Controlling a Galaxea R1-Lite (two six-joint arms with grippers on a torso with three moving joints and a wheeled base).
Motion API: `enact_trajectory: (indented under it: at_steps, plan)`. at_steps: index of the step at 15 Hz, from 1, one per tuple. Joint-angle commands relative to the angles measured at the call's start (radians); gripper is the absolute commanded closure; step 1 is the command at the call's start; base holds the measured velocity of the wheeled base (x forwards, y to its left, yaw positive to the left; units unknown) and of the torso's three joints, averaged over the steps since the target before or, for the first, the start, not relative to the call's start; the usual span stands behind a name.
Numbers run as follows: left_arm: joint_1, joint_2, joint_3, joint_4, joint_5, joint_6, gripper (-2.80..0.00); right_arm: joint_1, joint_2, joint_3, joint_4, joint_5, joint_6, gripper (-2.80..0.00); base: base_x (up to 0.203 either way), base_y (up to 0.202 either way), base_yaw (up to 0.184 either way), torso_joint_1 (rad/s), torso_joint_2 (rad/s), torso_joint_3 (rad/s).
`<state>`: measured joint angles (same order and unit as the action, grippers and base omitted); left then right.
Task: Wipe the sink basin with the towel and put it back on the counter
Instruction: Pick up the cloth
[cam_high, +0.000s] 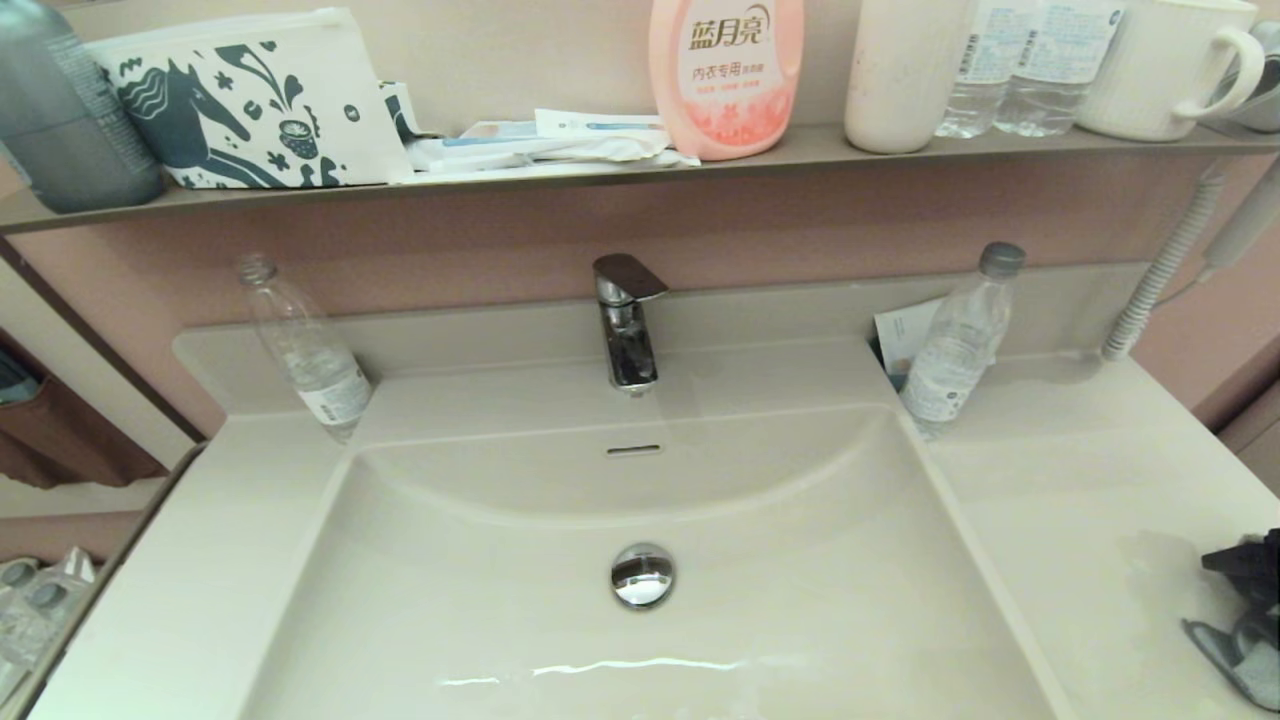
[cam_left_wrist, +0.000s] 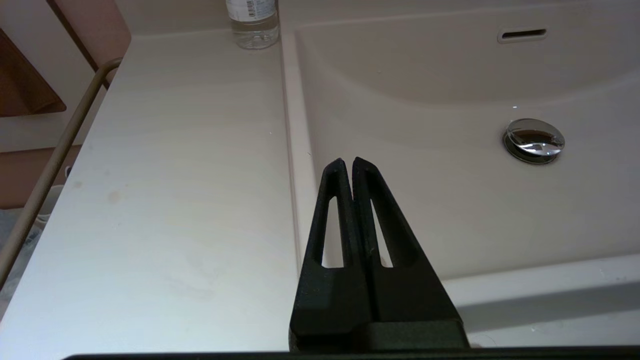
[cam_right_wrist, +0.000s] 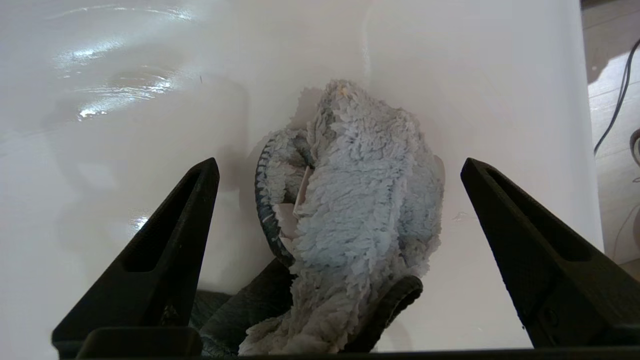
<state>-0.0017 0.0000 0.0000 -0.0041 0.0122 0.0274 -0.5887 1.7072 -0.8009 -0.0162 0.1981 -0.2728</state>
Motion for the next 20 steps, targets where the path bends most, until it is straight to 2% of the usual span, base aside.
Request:
enact_trajectory:
  at_steps: [1, 2, 3, 10, 16, 17, 19, 20]
  plan:
    - [0.0, 0.002, 0.0, 0.0, 0.0, 0.0, 0.0, 0.001, 0.005, 0.002, -0.001, 0.001, -0.002, -2.8, 0.0, 0.0, 0.0, 0.0, 0.0, 0.0]
    - [0.0, 0.002, 0.0, 0.0, 0.0, 0.0, 0.0, 0.001, 0.005, 0.002, -0.002, 0.004, 0.005, -2.8, 0.0, 0.0, 0.0, 0.0, 0.0, 0.0]
    - [0.0, 0.002, 0.0, 0.0, 0.0, 0.0, 0.0, 0.003, 0.003, 0.0, -0.002, 0.009, 0.024, 0.0, 0.0, 0.0, 0.0, 0.0, 0.0, 0.0]
    - [0.0, 0.002, 0.0, 0.0, 0.0, 0.0, 0.0, 0.003, -0.031, -0.008, -0.004, 0.018, 0.033, 0.0, 0.0, 0.0, 0.0, 0.0, 0.0, 0.0]
    - [0.0, 0.002, 0.0, 0.0, 0.0, 0.0, 0.0, 0.002, -0.166, -0.015, 0.019, 0.02, 0.031, 0.0, 0.0, 0.0, 0.0, 0.0, 0.0, 0.0]
    - [0.0, 0.002, 0.0, 0.0, 0.0, 0.0, 0.0, 0.006, -0.198, -0.026, 0.048, 0.022, 0.032, 0.0, 0.0, 0.0, 0.0, 0.0, 0.0, 0.0]
    - [0.0, 0.002, 0.0, 0.0, 0.002, 0.0, 0.0, 0.021, -0.278, -0.095, 0.191, 0.047, 0.039, 0.0, 0.0, 0.0, 0.0, 0.0, 0.0, 0.0]
    - [0.0, 0.002, 0.0, 0.0, 0.0, 0.0, 0.0, 0.035, -0.324, -0.153, 0.257, 0.067, 0.072, 0.0, 0.0, 0.0, 0.0, 0.0, 0.0, 0.0]
